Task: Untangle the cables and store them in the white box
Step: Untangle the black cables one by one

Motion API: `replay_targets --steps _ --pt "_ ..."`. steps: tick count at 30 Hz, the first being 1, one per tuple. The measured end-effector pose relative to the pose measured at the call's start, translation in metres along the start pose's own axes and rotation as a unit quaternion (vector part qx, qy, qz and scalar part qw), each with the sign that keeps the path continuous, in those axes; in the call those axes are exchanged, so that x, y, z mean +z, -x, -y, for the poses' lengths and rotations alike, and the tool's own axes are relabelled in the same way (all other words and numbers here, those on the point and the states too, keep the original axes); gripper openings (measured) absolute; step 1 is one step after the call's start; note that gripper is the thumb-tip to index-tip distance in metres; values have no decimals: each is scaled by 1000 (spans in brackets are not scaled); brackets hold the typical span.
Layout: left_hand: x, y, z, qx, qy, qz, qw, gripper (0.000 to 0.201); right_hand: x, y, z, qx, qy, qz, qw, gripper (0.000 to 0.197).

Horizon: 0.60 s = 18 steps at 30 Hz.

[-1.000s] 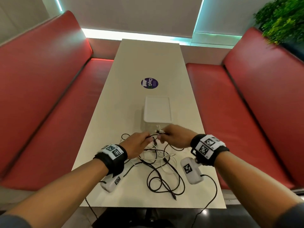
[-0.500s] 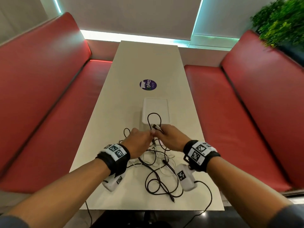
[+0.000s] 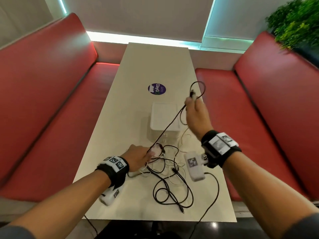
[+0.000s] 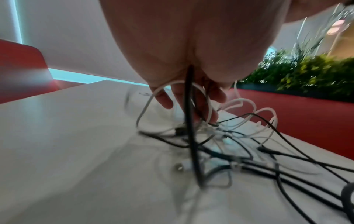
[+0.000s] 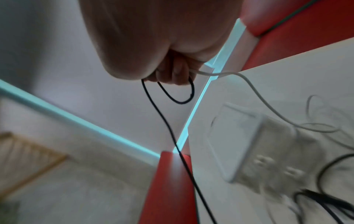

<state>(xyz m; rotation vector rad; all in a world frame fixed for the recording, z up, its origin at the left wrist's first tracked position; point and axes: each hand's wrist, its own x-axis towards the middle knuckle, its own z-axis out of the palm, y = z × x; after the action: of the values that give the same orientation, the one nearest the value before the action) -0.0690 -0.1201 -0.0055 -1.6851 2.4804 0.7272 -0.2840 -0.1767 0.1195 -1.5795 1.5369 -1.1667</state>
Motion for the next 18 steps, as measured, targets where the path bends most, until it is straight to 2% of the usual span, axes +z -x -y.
replay_targets --steps 1,3,4,6,8,11,15,18 --pt "4 2 5 -12 -8 -2 1000 56 -9 -8 3 2 -4 -10 1000 28" --pt "8 4 9 -27 0 -12 1000 68 -14 -11 -1 -12 86 61 994 28" --pt "7 4 7 -32 24 -19 999 69 -11 -7 -8 -23 157 128 979 27" --pt "3 2 3 -36 79 -38 996 64 2 7 -26 -39 260 257 930 25" --pt "-3 -1 -1 -32 118 -47 991 60 15 23 -43 -55 287 333 897 21" --pt "-10 -4 -11 -5 132 -34 991 59 30 42 -49 -109 264 364 886 15" --pt "-10 -8 -20 37 109 -30 993 29 44 48 -46 -150 274 381 870 24" --pt "-8 -7 -19 39 90 -10 995 28 42 47 -47 -180 291 384 858 26"
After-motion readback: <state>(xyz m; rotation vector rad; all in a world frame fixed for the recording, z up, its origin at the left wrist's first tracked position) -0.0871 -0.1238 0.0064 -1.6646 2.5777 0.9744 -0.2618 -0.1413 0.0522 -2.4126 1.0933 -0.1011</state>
